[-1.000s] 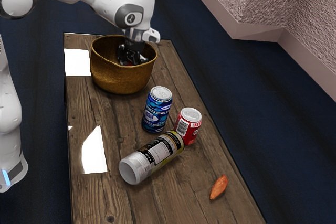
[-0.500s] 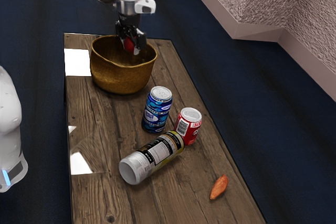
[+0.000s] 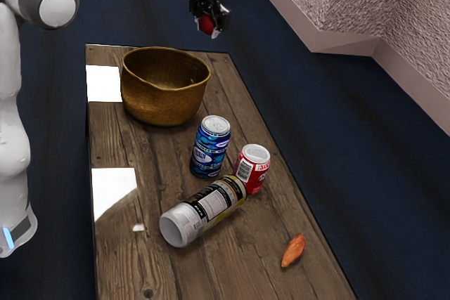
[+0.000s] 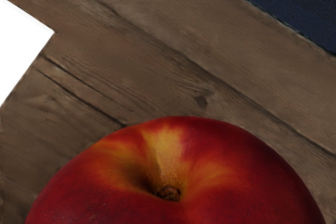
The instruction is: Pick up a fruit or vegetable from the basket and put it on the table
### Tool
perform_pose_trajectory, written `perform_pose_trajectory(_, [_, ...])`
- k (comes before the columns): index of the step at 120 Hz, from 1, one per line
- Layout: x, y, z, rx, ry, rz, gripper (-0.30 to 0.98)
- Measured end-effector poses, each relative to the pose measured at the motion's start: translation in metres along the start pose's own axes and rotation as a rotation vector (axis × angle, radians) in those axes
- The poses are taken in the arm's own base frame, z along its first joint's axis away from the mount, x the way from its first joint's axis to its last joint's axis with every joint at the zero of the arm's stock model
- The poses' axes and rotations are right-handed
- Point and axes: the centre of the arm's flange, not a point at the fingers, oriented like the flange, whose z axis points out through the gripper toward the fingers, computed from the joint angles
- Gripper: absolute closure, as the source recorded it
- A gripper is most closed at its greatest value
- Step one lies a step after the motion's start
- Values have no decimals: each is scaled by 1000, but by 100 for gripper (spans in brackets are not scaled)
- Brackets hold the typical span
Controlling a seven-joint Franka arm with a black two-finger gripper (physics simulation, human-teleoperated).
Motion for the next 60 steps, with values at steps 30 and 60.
perform_pose_trajectory(30, [22,-26,35,7,-65,-49,41])
perform_pose_trajectory(60, [26,-24,38,-10,-45,-48,7])
